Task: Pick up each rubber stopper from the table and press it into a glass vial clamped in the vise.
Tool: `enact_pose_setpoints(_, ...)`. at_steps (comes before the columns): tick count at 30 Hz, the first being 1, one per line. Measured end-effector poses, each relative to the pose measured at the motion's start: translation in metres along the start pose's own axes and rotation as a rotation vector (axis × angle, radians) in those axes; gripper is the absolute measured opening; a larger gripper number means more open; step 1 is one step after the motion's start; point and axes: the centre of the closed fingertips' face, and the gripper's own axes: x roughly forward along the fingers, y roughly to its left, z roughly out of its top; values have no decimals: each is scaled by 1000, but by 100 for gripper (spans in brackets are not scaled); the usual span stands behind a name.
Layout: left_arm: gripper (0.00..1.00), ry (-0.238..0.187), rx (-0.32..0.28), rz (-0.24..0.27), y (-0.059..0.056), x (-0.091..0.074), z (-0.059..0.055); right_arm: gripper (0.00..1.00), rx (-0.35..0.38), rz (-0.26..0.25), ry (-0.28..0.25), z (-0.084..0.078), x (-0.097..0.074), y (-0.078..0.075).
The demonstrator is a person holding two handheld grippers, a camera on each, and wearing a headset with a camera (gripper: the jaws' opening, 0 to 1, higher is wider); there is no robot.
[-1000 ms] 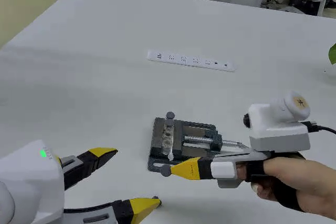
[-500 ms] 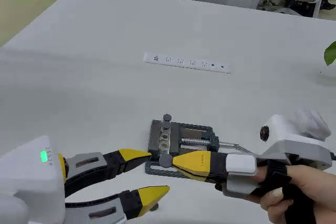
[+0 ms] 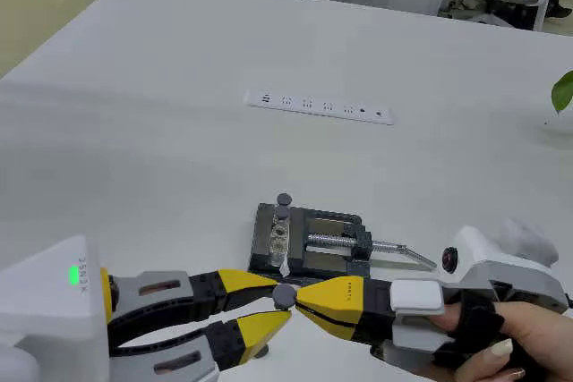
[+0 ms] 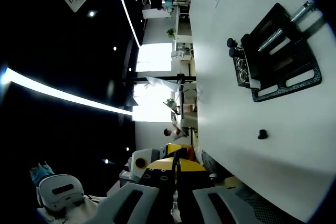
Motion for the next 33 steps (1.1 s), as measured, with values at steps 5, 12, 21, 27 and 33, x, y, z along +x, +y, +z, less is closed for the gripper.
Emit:
enact_pose_setpoints(5, 6, -9, -18, -7, -2, 1, 1, 0, 13, 15, -2, 0, -1, 2)
enact_pose_setpoints(12, 5, -22, -49, -12, -2, 1, 2, 0, 21, 29, -3, -1, -2, 2)
enact_pose_setpoints(21, 5, -16, -65, -21, -4, 2, 0, 0, 4, 31, 9, -3, -3, 1)
enact_pose_setpoints(27, 4, -18, -58, -22, -4, 3, 1, 0, -54, 34, 9, -3, -4, 3)
enact_pose_setpoints(33, 5, -8, -56, -13, -2, 4, -1, 7, -166, 44, 15, -2, -4, 14)
